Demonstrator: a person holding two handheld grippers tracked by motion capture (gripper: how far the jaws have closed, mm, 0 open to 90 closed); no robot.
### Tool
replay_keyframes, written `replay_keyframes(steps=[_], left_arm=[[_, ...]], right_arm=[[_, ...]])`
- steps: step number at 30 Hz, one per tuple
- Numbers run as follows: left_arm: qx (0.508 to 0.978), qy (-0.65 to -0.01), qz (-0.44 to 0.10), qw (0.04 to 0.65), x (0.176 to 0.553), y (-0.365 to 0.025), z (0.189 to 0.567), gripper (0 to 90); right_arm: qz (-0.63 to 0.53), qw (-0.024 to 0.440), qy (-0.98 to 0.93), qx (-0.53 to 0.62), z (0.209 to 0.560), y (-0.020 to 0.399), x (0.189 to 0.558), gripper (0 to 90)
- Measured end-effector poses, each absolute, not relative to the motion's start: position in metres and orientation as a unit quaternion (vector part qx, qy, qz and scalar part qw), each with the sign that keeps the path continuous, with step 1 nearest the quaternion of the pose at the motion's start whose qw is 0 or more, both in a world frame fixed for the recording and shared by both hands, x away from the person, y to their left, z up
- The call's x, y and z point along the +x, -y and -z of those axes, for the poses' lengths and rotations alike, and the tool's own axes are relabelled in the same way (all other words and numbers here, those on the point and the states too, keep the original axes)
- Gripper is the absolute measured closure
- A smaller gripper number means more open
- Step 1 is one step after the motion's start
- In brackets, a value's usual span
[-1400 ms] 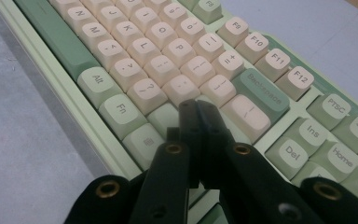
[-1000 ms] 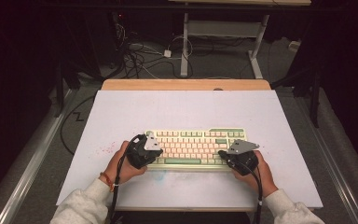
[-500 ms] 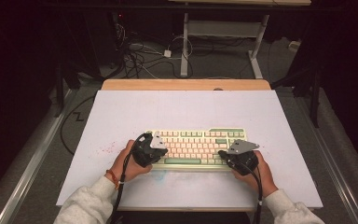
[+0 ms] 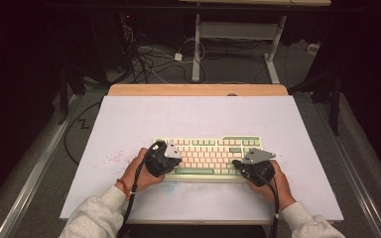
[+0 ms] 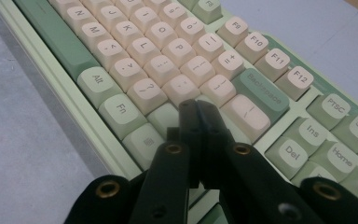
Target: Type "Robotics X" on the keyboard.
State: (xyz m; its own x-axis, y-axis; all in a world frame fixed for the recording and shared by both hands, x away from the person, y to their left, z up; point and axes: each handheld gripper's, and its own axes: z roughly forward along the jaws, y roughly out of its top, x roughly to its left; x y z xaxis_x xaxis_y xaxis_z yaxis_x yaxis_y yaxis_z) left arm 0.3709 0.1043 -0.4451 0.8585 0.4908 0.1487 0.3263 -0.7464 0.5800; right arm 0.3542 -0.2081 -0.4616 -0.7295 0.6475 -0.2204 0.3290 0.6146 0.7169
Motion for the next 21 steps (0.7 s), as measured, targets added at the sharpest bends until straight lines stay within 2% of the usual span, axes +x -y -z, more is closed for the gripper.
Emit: replay_keyframes(steps=[21], left_arm=[[0.923, -0.223, -0.149, 0.277, 0.3719, -0.1044, 0.4476, 86.8]], right_arm=[[-0.337, 0.235, -0.867, 0.281, 0.4617, 0.2086, 0.3543, 90.0]])
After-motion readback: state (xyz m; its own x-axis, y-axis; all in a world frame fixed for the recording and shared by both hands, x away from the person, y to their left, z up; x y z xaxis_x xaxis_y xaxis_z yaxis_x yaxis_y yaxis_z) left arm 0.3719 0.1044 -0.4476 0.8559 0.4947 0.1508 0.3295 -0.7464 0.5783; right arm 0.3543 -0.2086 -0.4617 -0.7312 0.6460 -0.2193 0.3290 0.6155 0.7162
